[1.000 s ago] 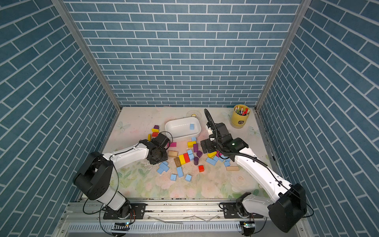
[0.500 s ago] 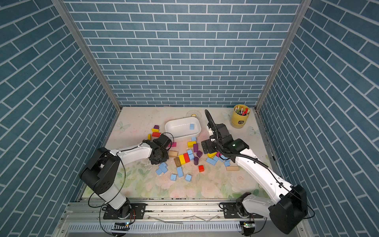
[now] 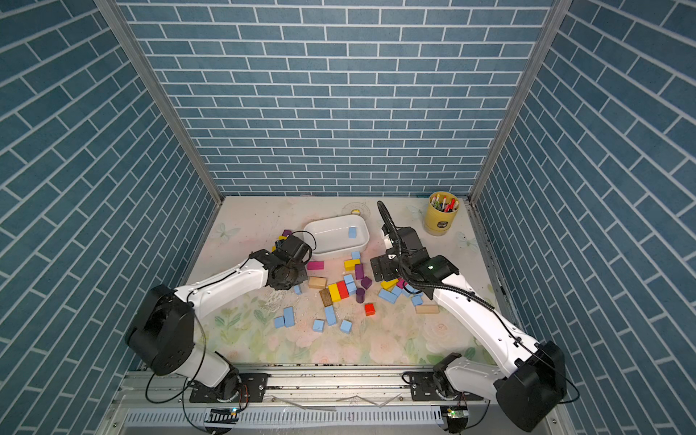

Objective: Pick out the blue building blocks
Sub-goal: Pick up the building block from the center of the board, then place the building block in the storage box.

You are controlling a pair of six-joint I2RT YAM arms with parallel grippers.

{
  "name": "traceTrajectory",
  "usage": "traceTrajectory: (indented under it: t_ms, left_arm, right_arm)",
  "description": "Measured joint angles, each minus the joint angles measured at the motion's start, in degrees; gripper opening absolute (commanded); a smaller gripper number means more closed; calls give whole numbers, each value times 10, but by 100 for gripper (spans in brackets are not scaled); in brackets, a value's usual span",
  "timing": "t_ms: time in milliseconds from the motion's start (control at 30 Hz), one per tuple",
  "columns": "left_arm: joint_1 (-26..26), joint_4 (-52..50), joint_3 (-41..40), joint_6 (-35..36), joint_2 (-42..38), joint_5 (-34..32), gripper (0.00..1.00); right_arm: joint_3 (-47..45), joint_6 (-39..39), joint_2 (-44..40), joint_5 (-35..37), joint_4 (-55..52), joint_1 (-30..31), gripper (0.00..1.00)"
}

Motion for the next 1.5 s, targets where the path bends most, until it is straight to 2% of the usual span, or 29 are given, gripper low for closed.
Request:
traceTrajectory:
  t_ms: [167,333,600,1133,1333,1500]
  left_arm:
    - [0,-7,80,33,-28,-26,0]
    - [0,-13,168,67,4,-29,0]
    - [2,-16,315,104,140,-18,0]
    - [2,-74,604,121,429,30,2]
    - [2,-94,694,118,508,48,4]
    - [4,-103,731,117,546,51,8]
  right_arm:
    - [-8,0,-26,4,11,0,95]
    - [-10,1,-37,9,19,0,95]
    - [-22,3,-69,22,19,0,95]
    - [-57,22,-130,48,17,0,96]
    - [-59,23,-130,56,14,0,96]
    - [-64,23,-131,60,14,0,96]
